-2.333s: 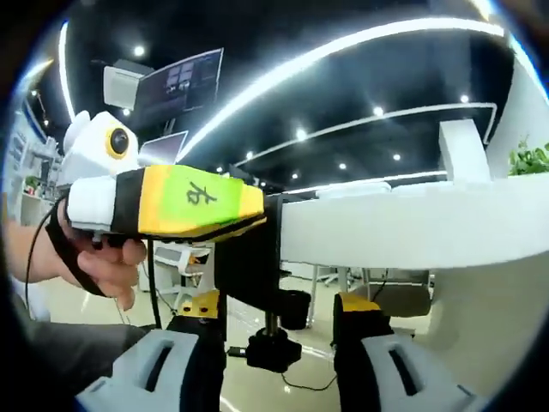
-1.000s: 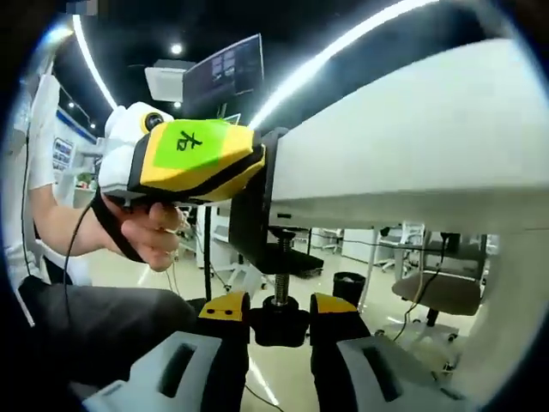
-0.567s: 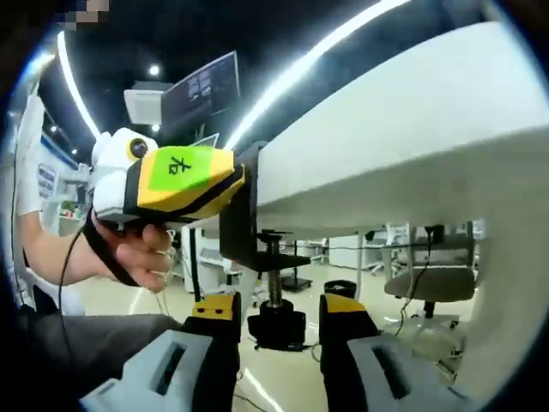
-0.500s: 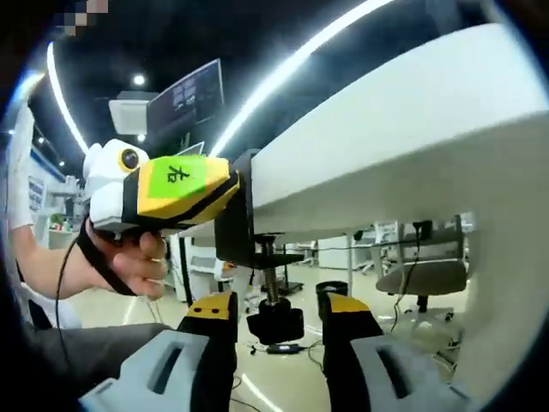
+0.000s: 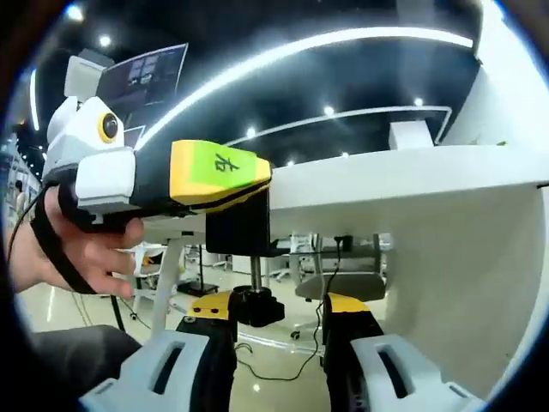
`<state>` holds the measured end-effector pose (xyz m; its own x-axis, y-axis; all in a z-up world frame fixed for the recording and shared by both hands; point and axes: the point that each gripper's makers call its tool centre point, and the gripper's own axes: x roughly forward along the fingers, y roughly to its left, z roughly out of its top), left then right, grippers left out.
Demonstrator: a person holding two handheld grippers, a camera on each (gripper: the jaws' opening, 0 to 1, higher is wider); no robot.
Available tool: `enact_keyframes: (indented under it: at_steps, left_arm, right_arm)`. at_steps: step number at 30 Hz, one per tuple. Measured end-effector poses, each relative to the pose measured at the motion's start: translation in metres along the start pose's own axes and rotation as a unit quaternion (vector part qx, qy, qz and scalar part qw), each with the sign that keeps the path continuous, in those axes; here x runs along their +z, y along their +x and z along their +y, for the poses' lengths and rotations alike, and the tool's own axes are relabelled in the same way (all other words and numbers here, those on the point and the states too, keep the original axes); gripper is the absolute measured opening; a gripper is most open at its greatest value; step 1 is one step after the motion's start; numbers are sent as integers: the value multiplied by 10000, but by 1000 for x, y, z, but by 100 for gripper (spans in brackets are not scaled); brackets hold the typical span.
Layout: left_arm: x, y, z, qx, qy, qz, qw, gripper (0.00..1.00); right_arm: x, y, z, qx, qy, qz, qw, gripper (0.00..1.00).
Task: Clamp the fixed fixture on the desktop, loosen the retaining clip, secure it to the edge of the desk, and tighten the retaining clip.
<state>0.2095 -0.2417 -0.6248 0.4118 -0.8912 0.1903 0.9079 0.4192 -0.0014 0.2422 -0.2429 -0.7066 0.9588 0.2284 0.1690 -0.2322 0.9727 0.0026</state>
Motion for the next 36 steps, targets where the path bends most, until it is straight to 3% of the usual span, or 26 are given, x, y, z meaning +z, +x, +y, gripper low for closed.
enact_keyframes:
  at_steps: [6, 13, 15, 19, 23, 27, 33, 36]
  left_arm:
    - [-3, 3, -4, -91, 144, 124, 9998, 3]
    - [3, 1, -2, -19, 226, 83, 9997, 3]
    - [2, 1, -4, -73, 348, 135, 9993, 3]
    - [2, 1, -4, -166, 453, 209, 9986, 3]
    - [3, 0, -3, -224, 62, 82, 9997, 3]
    - [2, 0, -3, -282, 15, 70, 9996, 3]
    - [1, 0, -3, -309, -31, 81, 9995, 3]
    - [1, -1, -4, -312, 90, 146, 9994, 3]
  right_arm:
    - [4, 11, -2, -79, 9, -25, 10000, 35]
    - [-6, 20, 18, 157, 81, 75, 9998, 30]
    - [-12, 21, 20, 197, -169, 126, 9996, 25]
    - [-10, 17, 22, 395, 4, 72, 9992, 25]
    - [-9, 15, 28, 918, -25, 60, 9958, 25]
    - [-9, 15, 29, 1606, -6, 220, 9868, 25]
    - [-10, 20, 40, 2705, -228, 356, 9618, 24]
    - [-12, 22, 36, 2884, -199, 373, 9566, 24]
